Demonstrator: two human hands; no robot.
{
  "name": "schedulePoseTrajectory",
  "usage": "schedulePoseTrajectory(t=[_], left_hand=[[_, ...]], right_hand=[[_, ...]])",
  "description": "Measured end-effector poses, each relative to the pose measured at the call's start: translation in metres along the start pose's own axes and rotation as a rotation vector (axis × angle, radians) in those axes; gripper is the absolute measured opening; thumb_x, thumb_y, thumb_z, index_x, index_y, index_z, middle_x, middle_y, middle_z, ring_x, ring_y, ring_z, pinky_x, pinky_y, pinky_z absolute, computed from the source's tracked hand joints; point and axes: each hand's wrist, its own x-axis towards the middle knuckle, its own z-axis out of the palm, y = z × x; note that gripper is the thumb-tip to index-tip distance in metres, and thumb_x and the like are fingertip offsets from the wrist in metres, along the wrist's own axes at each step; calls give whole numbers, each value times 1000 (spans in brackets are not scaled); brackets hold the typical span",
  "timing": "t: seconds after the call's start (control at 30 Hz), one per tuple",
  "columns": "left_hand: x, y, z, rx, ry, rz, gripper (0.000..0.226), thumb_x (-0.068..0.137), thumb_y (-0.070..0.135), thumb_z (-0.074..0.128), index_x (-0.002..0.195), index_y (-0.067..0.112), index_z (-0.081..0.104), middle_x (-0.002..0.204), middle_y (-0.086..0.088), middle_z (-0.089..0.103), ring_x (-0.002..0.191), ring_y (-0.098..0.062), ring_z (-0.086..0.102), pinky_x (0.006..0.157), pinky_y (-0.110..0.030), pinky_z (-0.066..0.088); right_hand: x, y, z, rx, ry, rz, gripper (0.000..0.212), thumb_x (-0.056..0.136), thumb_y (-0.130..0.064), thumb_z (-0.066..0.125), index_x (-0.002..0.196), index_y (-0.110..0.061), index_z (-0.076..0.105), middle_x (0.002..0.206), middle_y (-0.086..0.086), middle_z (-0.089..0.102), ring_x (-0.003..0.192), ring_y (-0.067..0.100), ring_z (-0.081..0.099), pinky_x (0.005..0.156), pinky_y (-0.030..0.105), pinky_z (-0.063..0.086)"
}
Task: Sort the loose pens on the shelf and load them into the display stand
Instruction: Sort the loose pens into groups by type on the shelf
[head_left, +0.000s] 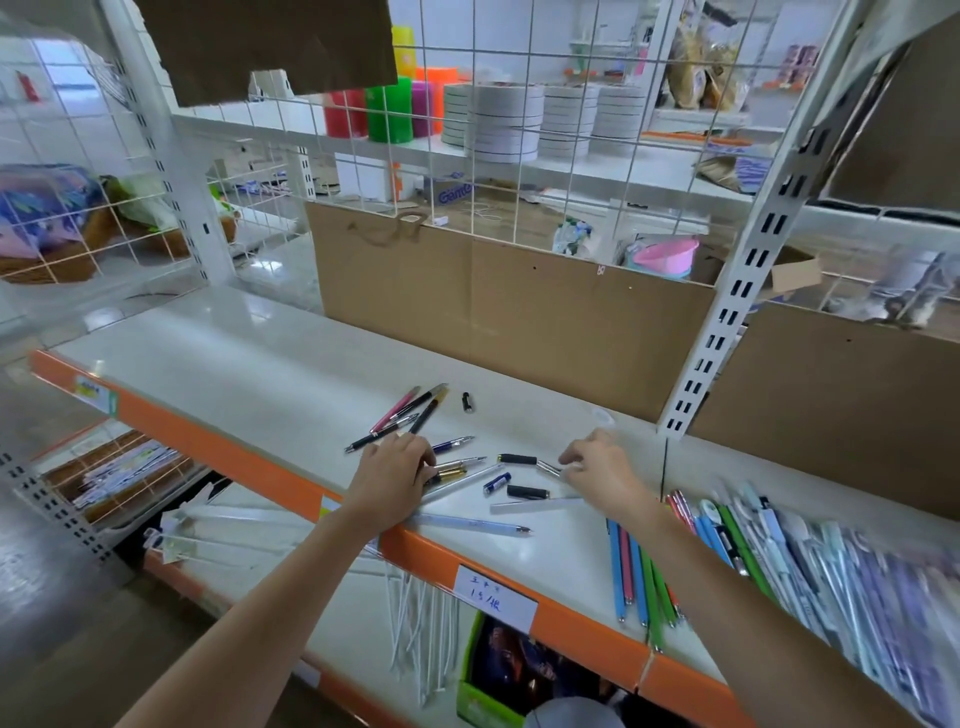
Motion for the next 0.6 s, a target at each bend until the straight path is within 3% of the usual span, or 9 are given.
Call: schedulePoseTrajectory(t=[0.13,0.23,0.33,0.4,0.47,0.6], left_hand=[[-1,3,0,89,-60,22,25,100,26,38,118,19,53,117,1,50,114,-18,42,96,-33,28],[-5,6,0,118,-23,49,24,100,22,38,115,14,54,113,-2,49,108,-21,42,92,-33,31],[-10,10,2,-46,95,95,19,97,18,43,100,8,59,100,-5,52,93,-24,48,79,-35,38],[-13,17,2,-187,91,105,31,96,29,33,94,9,57,95,-3,50,87,-21,47,76,-34,40],[-16,24,1,-279,72,77,31,94,32,25,90,15,50,91,0,48,84,-20,45,76,-33,40],[-18,33,-5,-332,83,44,25,93,31,25,87,17,46,86,0,49,81,-18,45,72,-32,38]], right_hand=[[0,-4,3,-51,-45,-22,16,92,-8,55,104,-3,64,102,2,35,93,22,49,78,23,36],[-2,-7,0,-89,-30,-38,16,93,-12,54,104,-5,63,103,4,41,97,25,53,81,28,41],[-10,-10,-6,34,16,-59,14,94,-19,52,102,-11,61,100,4,59,91,18,55,70,25,39],[-17,-13,-9,210,5,-80,10,93,-22,55,99,-17,61,93,-4,63,86,12,57,65,19,40],[-24,-17,-11,297,19,-111,10,93,-22,57,99,-19,64,90,-7,65,85,10,58,67,17,41],[-32,-22,-14,226,53,-184,15,92,-19,57,104,-16,67,97,-2,64,91,10,56,76,21,39]])
